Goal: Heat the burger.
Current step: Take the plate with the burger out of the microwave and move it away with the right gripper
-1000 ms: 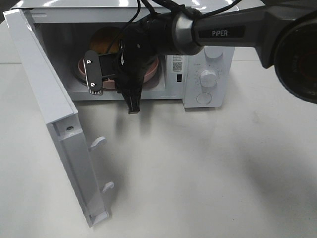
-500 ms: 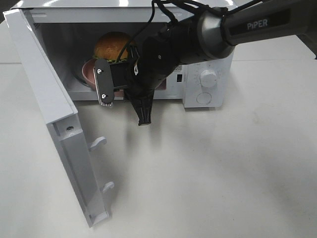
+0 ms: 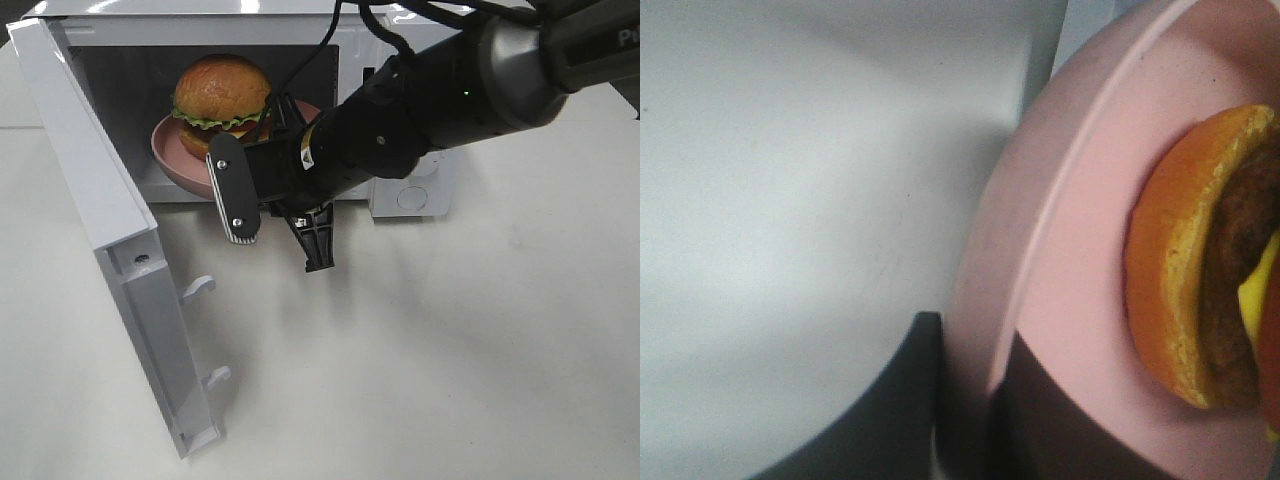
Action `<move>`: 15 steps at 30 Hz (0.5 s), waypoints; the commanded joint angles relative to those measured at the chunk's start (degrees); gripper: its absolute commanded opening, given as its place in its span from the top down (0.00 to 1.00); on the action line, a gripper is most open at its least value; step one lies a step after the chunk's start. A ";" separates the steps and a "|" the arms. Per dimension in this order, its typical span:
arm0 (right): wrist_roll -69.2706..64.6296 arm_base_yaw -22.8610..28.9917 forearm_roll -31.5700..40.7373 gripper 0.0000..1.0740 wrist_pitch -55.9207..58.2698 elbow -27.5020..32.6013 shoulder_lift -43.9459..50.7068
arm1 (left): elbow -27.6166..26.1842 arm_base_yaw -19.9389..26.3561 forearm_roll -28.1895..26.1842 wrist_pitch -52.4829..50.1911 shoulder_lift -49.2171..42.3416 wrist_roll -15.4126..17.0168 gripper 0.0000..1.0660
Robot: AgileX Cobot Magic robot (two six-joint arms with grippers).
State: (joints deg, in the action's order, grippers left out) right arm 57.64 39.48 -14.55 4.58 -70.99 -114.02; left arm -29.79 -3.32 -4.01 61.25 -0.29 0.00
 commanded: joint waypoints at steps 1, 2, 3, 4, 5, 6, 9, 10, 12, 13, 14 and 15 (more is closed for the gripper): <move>-0.06 -0.63 -2.69 1.00 -5.56 5.04 5.21 | 0.23 0.17 0.06 -0.11 -0.34 0.00 0.08; -0.06 -0.63 -3.04 1.00 -6.13 6.42 6.13 | 0.23 0.17 0.06 -0.11 -0.34 0.00 0.08; -0.06 -0.63 -3.04 1.00 -6.13 6.42 6.13 | 0.23 0.17 0.06 -0.11 -0.34 0.00 0.08; -0.06 -0.63 -3.04 1.00 -7.56 8.94 7.79 | 0.23 0.17 0.06 -0.11 -0.34 0.00 0.08; -0.06 -0.63 -3.04 1.00 -7.56 8.94 7.79 | 0.23 0.17 0.06 -0.11 -0.34 0.00 0.08; -0.06 -0.63 -3.04 1.00 -8.77 11.69 9.45 | 0.23 0.17 0.06 -0.11 -0.34 0.00 0.08; -0.06 -0.63 -3.04 1.00 -9.91 15.36 12.26 | 0.23 0.17 0.06 -0.11 -0.34 0.00 0.08; -0.06 -0.63 -3.04 1.00 -10.37 17.48 13.87 | 0.23 0.17 0.06 -0.11 -0.34 0.00 0.08; -0.06 -0.63 -3.04 1.00 -10.60 18.68 14.73 | 0.23 0.17 0.06 -0.11 -0.34 0.00 0.08; -0.06 -0.63 -3.04 1.00 -10.60 18.68 14.73 | 0.23 0.17 0.06 -0.11 -0.34 0.00 0.08; -0.06 -0.63 -3.04 1.00 -11.06 21.20 16.44 | 0.23 0.17 0.06 -0.11 -0.34 0.00 0.08; -0.06 -0.63 -2.98 1.00 -11.46 23.49 18.33 | 0.23 0.17 0.06 -0.11 -0.34 0.00 0.08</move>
State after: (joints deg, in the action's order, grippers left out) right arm 58.38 39.48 -17.82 -2.58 -49.50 -99.12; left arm -29.79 -3.32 -4.01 61.25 -0.29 0.00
